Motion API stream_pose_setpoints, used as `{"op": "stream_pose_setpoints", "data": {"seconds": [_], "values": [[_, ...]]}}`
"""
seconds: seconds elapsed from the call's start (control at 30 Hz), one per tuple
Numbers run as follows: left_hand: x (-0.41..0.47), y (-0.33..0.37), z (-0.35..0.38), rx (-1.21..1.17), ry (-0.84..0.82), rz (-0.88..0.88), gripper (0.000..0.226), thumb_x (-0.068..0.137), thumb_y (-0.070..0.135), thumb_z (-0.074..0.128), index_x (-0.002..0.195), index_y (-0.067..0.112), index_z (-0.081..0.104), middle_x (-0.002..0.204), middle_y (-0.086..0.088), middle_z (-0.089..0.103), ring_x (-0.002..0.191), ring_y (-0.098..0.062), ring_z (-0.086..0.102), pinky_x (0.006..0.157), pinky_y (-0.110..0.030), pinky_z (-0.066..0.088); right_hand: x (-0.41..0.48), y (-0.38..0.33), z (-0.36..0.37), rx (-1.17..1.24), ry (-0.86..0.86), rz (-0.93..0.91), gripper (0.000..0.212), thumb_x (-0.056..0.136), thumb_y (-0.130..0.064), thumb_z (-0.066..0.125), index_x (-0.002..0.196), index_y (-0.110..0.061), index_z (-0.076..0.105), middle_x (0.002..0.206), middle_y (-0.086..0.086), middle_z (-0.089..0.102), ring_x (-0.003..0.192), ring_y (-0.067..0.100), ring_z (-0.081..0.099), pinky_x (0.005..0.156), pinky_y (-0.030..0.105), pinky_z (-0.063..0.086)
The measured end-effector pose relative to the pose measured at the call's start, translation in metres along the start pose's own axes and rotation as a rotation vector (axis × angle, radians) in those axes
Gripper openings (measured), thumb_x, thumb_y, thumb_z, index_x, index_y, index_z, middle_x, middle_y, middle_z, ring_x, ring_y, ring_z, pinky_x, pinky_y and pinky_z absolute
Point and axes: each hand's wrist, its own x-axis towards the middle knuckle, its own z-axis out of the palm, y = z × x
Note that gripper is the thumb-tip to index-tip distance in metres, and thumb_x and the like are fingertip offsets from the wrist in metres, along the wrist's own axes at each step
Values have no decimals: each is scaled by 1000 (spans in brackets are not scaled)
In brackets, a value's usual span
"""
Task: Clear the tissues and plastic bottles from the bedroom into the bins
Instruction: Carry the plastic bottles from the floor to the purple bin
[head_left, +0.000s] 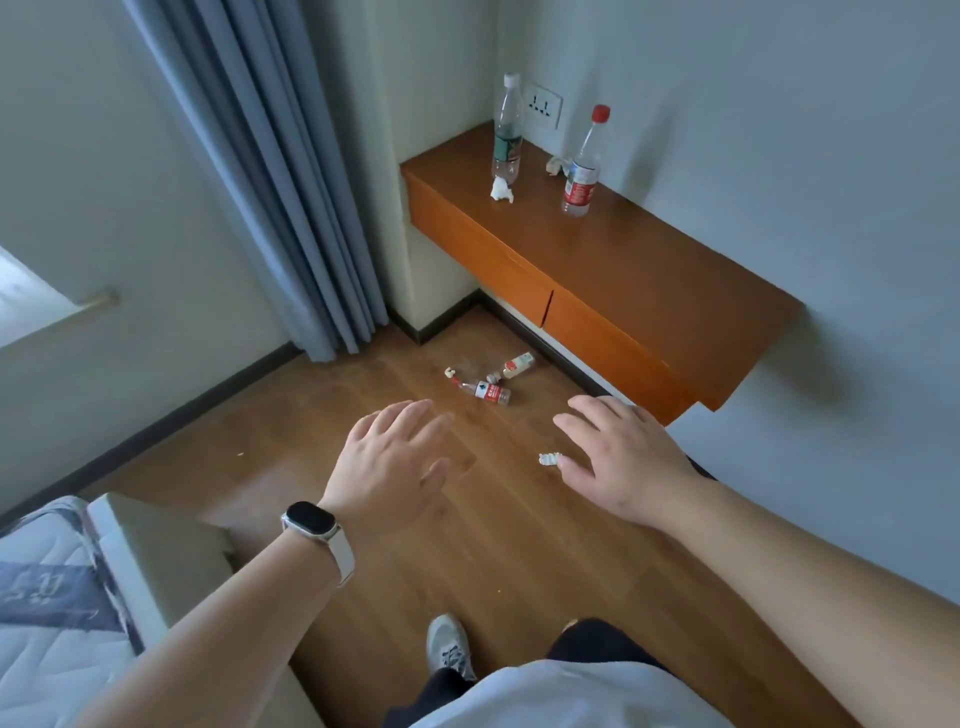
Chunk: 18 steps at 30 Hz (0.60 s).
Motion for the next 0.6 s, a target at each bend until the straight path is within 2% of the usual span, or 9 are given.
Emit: {"op": "stream_pose_setpoints", "data": {"seconds": [0.23, 0.6], "values": [[33, -53, 2, -23, 0, -63, 49, 89, 39, 60, 136, 26, 51, 138, 0, 54, 128, -27, 50, 102, -47, 42, 75, -10, -6, -5, -14, -20, 52, 95, -50, 36, 140, -24, 44, 148, 1, 39, 134, 20, 35, 106, 40, 36], [163, -111, 21, 17, -135, -125, 51, 85, 38, 65, 133, 24, 53, 136, -2, 55, 126, -28, 52, 100, -47, 44, 225, 42, 27, 99, -111, 2, 54, 94, -50, 38, 139, -21, 42, 146, 0, 37, 132, 23, 35, 103, 40, 36]]}}
